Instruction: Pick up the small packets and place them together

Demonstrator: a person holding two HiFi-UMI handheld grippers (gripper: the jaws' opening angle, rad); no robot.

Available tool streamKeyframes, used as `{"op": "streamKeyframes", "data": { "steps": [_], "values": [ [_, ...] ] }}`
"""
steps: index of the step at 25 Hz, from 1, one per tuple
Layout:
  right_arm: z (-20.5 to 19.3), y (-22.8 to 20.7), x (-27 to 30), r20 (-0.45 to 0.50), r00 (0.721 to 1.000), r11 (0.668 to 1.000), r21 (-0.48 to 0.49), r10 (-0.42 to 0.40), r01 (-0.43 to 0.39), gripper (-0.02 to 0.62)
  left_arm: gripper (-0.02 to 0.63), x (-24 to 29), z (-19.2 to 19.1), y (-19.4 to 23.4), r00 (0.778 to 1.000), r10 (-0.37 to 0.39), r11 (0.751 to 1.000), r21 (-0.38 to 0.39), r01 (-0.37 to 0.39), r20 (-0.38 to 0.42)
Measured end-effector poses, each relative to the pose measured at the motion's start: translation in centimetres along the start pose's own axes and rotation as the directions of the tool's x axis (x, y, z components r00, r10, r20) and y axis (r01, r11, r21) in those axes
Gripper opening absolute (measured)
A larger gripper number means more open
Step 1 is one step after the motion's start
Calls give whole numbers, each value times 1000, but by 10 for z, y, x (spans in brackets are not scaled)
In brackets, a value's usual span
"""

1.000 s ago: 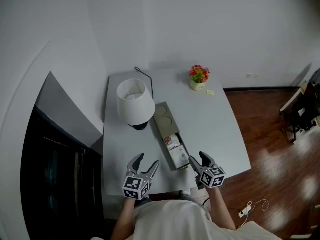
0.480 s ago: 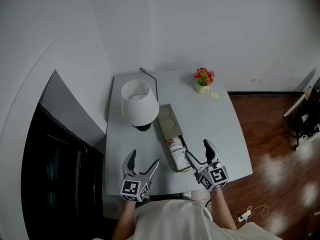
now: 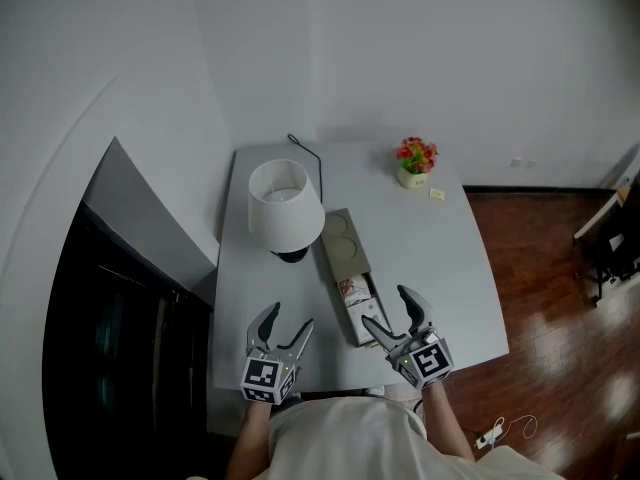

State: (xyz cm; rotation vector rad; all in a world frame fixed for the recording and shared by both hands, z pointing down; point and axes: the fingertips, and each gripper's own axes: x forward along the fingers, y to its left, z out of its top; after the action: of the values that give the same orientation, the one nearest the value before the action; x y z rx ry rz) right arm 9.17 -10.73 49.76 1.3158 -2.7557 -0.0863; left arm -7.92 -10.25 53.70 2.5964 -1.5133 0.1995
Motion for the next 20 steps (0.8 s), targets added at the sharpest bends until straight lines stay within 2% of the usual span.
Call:
{"op": "streamKeyframes", "data": {
  "steps": [2, 5, 7, 9, 13, 16, 18, 20],
  "values": [
    [-3, -2, 1, 1, 1000, 1000, 16, 23, -23, 391, 318, 2, -1, 2, 1000, 7, 1000, 12, -7, -8],
    [-12, -5, 2, -36, 998, 998, 39, 58, -57, 390, 316, 4, 10, 5, 998, 15, 999, -37, -13, 63],
    [-32, -9, 2, -96, 993, 997, 45, 67, -63, 390, 318, 7, 16, 6, 995, 13, 998, -67, -6, 104],
    [-57, -11, 6, -191, 978, 996, 42, 79, -73, 388, 318, 12, 14, 7, 994, 9, 997, -76, -1, 106],
    [-113, -10, 19, -401, 909, 992, 2, 116, -125, 388, 318, 20, 8, 4, 997, -3, 996, -83, 10, 81],
    [-152, -11, 33, -504, 852, 985, -12, 143, -173, 385, 318, 25, 5, -1, 998, -19, 997, -71, 23, 60],
    [-180, -9, 41, -567, 805, 981, 25, 174, -194, 336, 318, 26, 0, -4, 999, -24, 998, -61, 26, 40],
    [-208, -8, 48, -634, 748, 976, 51, 196, -213, 336, 318, 26, -7, -7, 999, -32, 998, -56, 33, 16]
  ]
}}
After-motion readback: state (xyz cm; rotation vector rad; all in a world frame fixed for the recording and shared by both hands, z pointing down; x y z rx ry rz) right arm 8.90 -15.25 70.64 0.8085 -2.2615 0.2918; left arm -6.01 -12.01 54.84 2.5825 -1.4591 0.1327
